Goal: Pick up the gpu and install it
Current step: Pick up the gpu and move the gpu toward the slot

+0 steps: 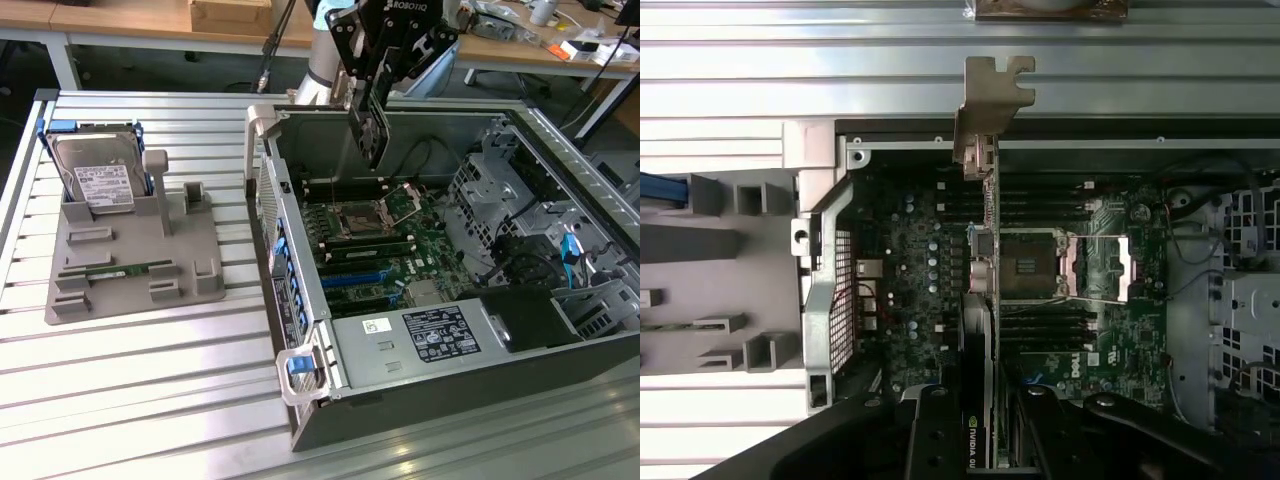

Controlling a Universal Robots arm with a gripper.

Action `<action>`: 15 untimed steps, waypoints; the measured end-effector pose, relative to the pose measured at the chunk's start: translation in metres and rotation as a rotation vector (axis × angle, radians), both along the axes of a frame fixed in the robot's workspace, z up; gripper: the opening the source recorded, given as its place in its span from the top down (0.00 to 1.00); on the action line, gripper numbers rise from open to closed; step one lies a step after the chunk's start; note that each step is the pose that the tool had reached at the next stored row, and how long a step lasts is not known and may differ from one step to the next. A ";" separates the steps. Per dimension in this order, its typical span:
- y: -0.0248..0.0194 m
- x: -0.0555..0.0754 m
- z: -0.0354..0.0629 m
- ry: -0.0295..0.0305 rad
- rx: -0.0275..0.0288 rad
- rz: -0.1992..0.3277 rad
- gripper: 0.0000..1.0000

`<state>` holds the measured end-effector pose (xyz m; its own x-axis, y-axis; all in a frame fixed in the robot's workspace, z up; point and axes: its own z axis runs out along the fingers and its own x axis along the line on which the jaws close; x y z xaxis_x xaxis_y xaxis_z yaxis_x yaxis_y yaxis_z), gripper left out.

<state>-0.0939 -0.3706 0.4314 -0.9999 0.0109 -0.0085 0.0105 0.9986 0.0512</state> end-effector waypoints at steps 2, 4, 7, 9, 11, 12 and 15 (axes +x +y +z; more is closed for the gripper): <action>0.0000 0.008 0.0000 -0.0001 0.0001 0.000 0.74; 0.0000 0.013 0.0000 0.0000 0.0000 0.000 0.74; 0.0000 0.017 0.0000 0.0000 0.0000 0.000 0.74; 0.0000 0.021 0.0000 0.0000 0.0001 0.000 0.74; 0.0000 0.025 0.0000 0.0000 0.0001 0.000 0.74; 0.0000 0.027 0.0000 0.0000 0.0000 0.000 0.74; 0.0000 0.032 0.0000 -0.0001 0.0000 0.000 0.74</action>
